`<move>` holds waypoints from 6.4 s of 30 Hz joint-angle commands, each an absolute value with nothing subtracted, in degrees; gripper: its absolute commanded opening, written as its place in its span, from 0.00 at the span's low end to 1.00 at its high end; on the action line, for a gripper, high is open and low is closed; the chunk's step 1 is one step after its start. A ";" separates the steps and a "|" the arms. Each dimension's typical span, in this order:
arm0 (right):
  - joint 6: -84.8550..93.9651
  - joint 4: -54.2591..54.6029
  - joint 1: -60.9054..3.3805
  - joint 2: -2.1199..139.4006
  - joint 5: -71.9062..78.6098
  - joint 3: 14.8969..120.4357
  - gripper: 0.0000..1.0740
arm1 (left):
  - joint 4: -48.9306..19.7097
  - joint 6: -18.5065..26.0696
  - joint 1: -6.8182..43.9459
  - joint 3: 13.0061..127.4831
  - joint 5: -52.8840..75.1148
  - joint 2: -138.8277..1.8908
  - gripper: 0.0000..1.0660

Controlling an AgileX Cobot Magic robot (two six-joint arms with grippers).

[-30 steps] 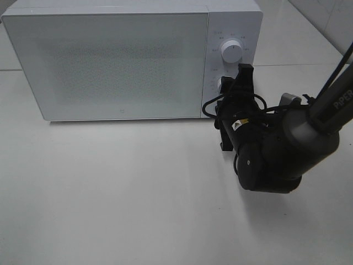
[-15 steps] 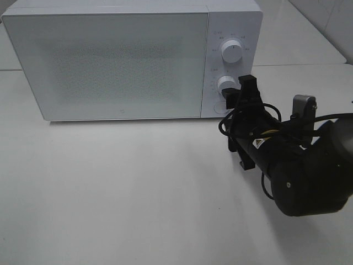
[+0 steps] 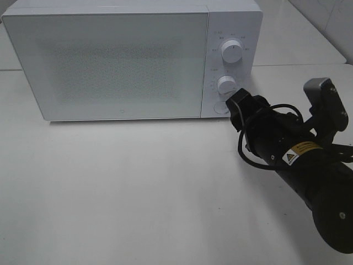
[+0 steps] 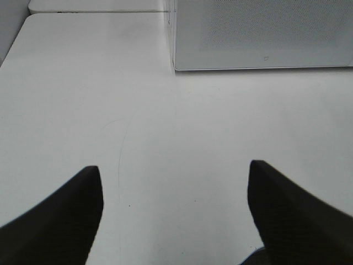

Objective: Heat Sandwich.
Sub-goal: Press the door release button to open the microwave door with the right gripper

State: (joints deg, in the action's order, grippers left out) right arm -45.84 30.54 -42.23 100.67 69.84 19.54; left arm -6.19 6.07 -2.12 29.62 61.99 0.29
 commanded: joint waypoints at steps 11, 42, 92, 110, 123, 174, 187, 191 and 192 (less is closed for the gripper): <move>4.47 37.59 -44.23 92.36 67.84 19.54 0.22 | -6.59 5.73 -2.29 29.62 61.36 1.26 0.65; 38.22 32.95 -4.81 65.37 -30.54 37.41 0.47 | -6.59 5.73 -2.29 29.62 61.36 1.26 0.65; -3.72 -3.90 -3.55 -1.83 -57.24 28.42 0.70 | -6.65 5.73 -2.29 29.62 61.36 0.86 0.65; -3.55 -3.84 -3.55 -1.83 -57.24 28.42 0.70 | -6.42 5.73 -2.29 29.62 61.36 0.63 0.65; -3.55 -3.84 -3.55 -1.83 -57.24 28.42 0.70 | -6.42 5.73 -2.29 29.62 61.36 0.63 0.65; -7.56 -11.12 -3.55 56.55 23.84 25.84 0.62 | -6.42 5.73 -2.29 29.62 61.36 0.63 0.65; -25.15 -19.88 -3.55 68.07 31.34 25.73 0.00 | -6.42 5.73 -2.29 29.62 61.31 0.63 0.65; -26.13 -19.60 -8.19 71.33 32.03 25.73 0.00 | -6.42 5.73 -2.29 29.62 61.31 0.63 0.65; -26.13 -19.60 -8.19 71.33 32.03 25.73 0.00 | -6.42 5.73 -2.29 29.62 61.31 0.63 0.65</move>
